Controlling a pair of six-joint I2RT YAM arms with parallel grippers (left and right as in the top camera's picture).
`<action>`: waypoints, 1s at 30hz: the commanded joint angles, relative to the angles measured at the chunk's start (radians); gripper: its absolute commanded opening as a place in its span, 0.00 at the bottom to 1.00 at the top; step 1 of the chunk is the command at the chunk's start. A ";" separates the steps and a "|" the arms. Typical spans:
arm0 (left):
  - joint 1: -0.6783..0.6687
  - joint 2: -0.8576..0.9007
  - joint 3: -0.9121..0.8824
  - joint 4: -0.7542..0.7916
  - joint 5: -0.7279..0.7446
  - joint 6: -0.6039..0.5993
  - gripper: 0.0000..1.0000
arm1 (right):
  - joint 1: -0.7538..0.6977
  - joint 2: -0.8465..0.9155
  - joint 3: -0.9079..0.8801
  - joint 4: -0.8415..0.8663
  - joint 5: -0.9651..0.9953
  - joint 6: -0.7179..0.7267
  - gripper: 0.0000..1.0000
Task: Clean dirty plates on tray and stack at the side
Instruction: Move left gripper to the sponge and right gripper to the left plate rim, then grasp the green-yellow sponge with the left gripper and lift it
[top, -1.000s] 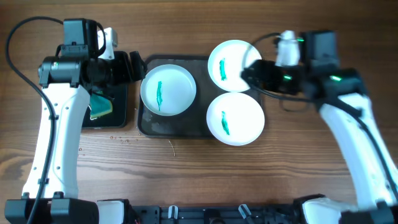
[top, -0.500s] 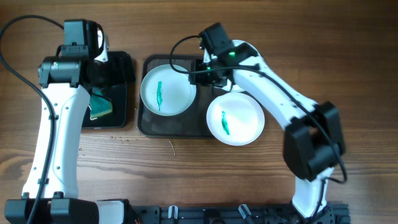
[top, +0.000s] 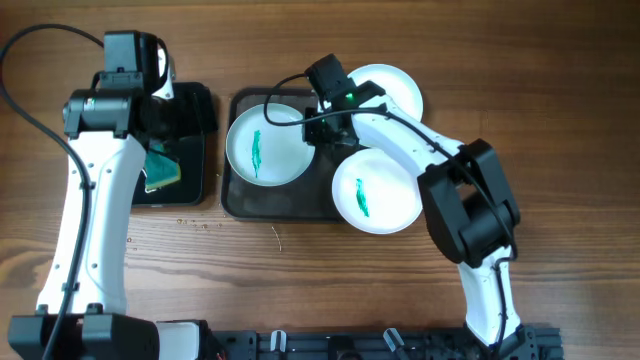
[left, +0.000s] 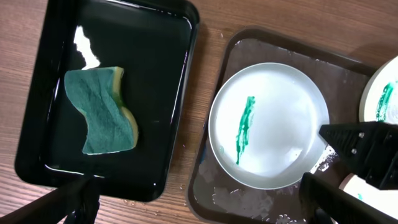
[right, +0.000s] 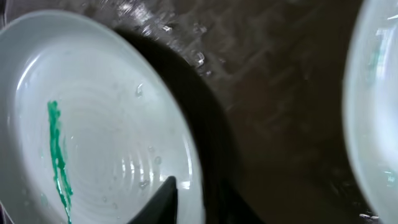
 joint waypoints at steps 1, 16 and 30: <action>0.014 0.040 0.016 0.006 -0.052 -0.085 1.00 | 0.013 0.064 0.017 -0.003 0.024 0.015 0.11; 0.183 0.212 0.016 0.010 -0.051 -0.127 0.91 | 0.010 0.072 0.017 -0.063 0.017 0.061 0.04; 0.232 0.482 0.016 0.077 -0.070 -0.120 0.77 | 0.010 0.072 0.017 -0.085 0.017 0.060 0.04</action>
